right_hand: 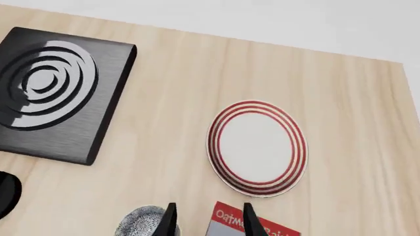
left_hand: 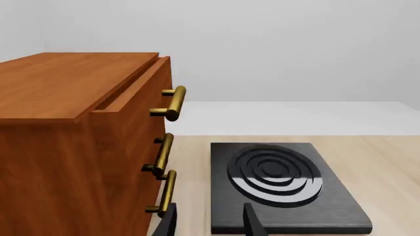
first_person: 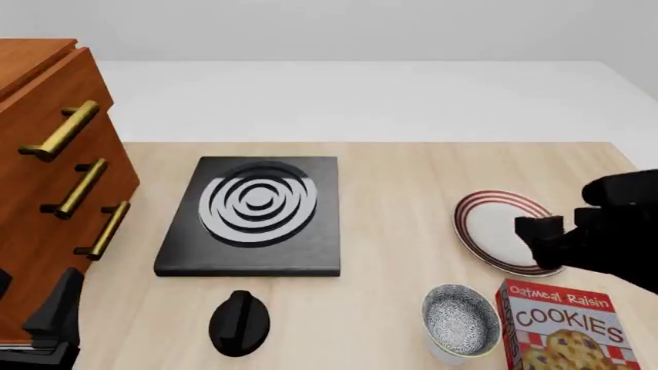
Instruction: Pick the akita bowl on the ramekin and place it on the plate.
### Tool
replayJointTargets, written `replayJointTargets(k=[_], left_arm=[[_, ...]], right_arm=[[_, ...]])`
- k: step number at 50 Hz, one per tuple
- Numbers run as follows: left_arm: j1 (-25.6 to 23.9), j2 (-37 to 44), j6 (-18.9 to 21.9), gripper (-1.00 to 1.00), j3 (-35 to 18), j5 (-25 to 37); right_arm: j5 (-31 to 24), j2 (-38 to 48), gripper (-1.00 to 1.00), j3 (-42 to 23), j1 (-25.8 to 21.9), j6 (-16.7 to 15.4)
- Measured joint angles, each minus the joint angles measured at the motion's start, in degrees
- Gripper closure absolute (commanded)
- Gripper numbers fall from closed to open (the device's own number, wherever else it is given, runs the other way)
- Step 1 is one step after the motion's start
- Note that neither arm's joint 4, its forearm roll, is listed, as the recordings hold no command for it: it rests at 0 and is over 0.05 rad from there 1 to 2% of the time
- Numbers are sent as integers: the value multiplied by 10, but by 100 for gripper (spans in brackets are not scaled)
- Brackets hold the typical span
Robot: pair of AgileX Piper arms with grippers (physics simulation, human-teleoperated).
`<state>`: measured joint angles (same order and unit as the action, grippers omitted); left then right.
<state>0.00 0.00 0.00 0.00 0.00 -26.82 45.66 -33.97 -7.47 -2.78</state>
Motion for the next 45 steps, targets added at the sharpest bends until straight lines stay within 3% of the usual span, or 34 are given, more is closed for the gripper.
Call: replayJointTargets(k=[26, 45], left_arm=[[0, 0, 0, -100, 0, 0], [0, 0, 0, -100, 0, 0]], right_arm=[[4, 55, -100, 54, -46, 34], [45, 93, -100, 98, -67, 55]])
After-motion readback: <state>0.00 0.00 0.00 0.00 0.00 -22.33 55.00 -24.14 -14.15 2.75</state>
